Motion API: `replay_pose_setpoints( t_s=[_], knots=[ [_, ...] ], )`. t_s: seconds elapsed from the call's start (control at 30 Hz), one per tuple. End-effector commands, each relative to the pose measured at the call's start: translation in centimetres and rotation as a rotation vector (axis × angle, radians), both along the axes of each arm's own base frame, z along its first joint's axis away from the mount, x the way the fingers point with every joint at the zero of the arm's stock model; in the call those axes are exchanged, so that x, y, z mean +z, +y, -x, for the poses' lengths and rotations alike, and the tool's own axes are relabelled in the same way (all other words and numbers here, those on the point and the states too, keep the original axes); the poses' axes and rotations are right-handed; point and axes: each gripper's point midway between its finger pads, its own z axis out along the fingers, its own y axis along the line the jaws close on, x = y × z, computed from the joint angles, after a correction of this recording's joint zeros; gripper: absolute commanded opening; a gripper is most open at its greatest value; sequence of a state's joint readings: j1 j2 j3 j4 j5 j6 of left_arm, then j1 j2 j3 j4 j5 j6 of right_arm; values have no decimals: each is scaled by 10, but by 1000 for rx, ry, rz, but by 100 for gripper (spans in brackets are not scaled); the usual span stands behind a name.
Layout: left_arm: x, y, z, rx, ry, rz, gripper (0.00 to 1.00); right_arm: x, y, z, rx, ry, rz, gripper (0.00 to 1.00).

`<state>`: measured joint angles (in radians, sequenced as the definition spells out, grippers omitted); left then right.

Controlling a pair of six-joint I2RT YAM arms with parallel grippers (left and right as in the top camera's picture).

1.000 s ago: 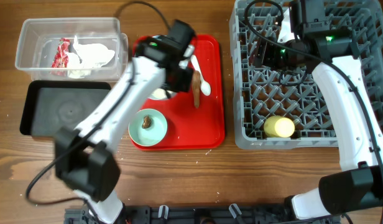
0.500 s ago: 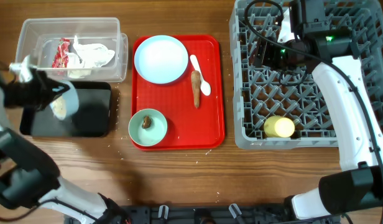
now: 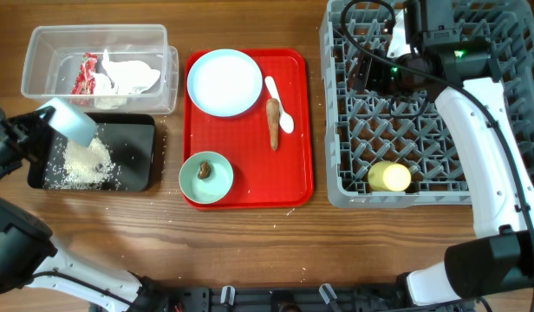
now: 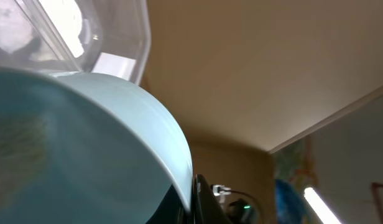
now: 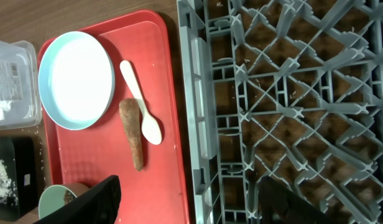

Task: Sort waste into correct bins and load items into the dishwasher rack

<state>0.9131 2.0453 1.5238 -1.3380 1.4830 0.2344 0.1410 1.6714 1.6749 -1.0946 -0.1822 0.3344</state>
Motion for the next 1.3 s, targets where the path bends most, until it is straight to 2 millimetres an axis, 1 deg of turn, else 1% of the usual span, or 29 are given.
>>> replay_pose_setpoints(
  t_s=[0.0, 0.13, 0.23, 0.3, 0.37, 0.43, 0.47, 0.53, 0.57, 0.6, 0.63, 0.67, 0.7, 0.73, 0.77, 0.8, 0.83, 0.87, 0.93, 0.97, 1.0, 1.03, 1.1, 1.27],
  knots=[
    [13, 9, 2, 50, -48, 85, 4, 1, -1, 0, 12, -11, 15, 72],
    [14, 7, 3, 56, 55, 218, 4, 1, -1, 0, 12, -11, 15, 72],
    [13, 8, 3, 56, 53, 214, 4, 1, -1, 0, 12, -11, 15, 72],
    [15, 4, 2, 46, 3, 150, 4, 1, -1, 0, 12, -11, 15, 72],
    [30, -27, 0, -23, -75, 40, 4, 2, -1, -1, 12, -15, 14, 72],
    [51, -82, -1, -170, -156, -107, 4, 2, -1, -1, 14, -16, 16, 72],
    [56, -104, 0, -239, -176, -157, 4, 2, -1, -2, 15, -17, 16, 72],
    [63, -167, 1, -433, -230, -258, 4, 2, -1, -2, 14, -19, 15, 72],
    [61, -205, 2, -554, -272, -313, 4, 2, -1, -2, 12, -19, 14, 73],
    [55, -238, 4, -661, -300, -350, 4, 2, -1, -2, 12, -18, 14, 73],
    [48, -261, 7, -740, -307, -379, 4, 2, -1, -2, 12, -17, 14, 73],
    [32, -289, 9, -844, -266, -444, 4, 2, -1, -1, 11, -14, 14, 72],
    [7, -315, 10, -931, -174, -560, 4, 1, -1, 0, 12, -10, 15, 72],
    [-18, -326, 7, -958, -60, -707, 4, 1, -1, 1, 12, -7, 15, 73],
    [-34, -330, 5, -961, 13, -818, 4, 0, -1, 2, 12, -2, 16, 72],
    [-55, -337, 3, -958, 91, -1019, 4, 0, -1, 3, 12, 5, 17, 73],
    [-62, -342, 3, -959, 104, -1114, 4, -1, -1, 4, 13, 7, 18, 73],
    [-68, -352, 3, -971, 84, -1233, 4, -1, -1, 4, 13, 8, 18, 73],
    [-79, -360, 5, -985, 78, -1463, 4, -1, -2, 5, 13, 12, 18, 73],
    [-82, -361, 6, -987, 76, -1535, 4, -2, -2, 5, 13, 15, 19, 73],
    [-87, -368, 8, -991, 58, -1603, 4, -2, -2, 6, 13, 16, 19, 73],
    [-91, -379, 12, -1007, 27, -1614, 4, -2, -2, 6, 13, 16, 19, 73],
    [-99, -391, 18, -1027, -9, -1619, 4, -2, -2, 6, 13, 20, 20, 73],
    [-120, -394, 27, -1048, -16, -1612, 6, -4, -3, 11, 16, 38, 24, 73]
  ],
)
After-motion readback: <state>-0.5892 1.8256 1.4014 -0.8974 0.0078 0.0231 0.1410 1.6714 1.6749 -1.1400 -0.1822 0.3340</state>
